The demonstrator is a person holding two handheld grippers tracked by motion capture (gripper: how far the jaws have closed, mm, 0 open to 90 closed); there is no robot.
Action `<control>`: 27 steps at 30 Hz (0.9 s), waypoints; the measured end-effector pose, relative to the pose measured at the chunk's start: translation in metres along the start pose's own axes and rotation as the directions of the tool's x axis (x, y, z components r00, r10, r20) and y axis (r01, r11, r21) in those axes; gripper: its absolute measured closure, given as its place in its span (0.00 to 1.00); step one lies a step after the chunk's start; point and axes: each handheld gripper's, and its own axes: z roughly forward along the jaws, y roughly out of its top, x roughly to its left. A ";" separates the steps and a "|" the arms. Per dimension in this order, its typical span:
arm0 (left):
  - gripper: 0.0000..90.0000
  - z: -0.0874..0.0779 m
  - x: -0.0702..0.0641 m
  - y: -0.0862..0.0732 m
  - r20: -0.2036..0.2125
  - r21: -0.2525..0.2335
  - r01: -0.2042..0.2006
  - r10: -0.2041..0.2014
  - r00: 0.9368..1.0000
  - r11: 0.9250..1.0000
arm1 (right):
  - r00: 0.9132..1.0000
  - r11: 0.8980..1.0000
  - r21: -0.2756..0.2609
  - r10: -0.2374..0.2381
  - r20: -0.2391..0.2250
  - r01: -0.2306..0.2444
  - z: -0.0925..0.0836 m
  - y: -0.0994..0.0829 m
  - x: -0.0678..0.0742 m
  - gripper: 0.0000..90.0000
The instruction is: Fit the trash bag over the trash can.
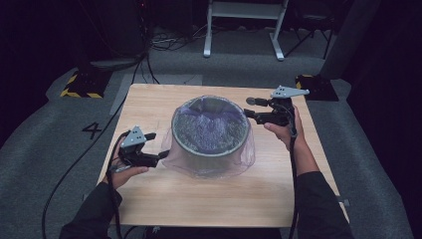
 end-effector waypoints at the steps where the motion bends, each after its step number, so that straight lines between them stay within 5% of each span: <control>1: 0.18 0.001 -0.003 -0.004 0.006 0.015 0.007 -0.007 1.000 1.000 | 1.000 1.000 -0.004 -0.021 0.012 0.022 -0.003 0.004 0.004 0.34; 9: 0.18 0.007 -0.023 -0.024 0.004 0.102 -0.022 0.021 1.000 0.995 | 0.996 0.996 -0.029 -0.083 -0.031 0.082 -0.016 0.027 0.034 0.30; 13: 0.18 0.005 -0.028 -0.032 0.021 0.108 -0.025 0.023 1.000 0.994 | 0.990 0.993 -0.020 -0.119 -0.071 0.118 -0.014 0.033 0.051 0.32; 16: 0.17 -0.006 -0.029 -0.034 0.036 0.052 -0.002 0.000 0.999 0.999 | 0.982 0.987 0.013 -0.158 -0.101 0.161 -0.009 0.035 0.065 0.36; 19: 0.17 -0.012 -0.031 -0.034 0.031 0.046 -0.005 0.003 1.000 0.999 | 0.975 0.983 0.029 -0.177 -0.135 0.182 -0.003 0.035 0.077 0.37; 27: 0.17 0.000 -0.045 -0.050 0.062 0.170 -0.036 0.026 0.998 0.985 | 0.947 0.955 0.123 -0.242 -0.209 0.271 0.014 0.035 0.097 0.34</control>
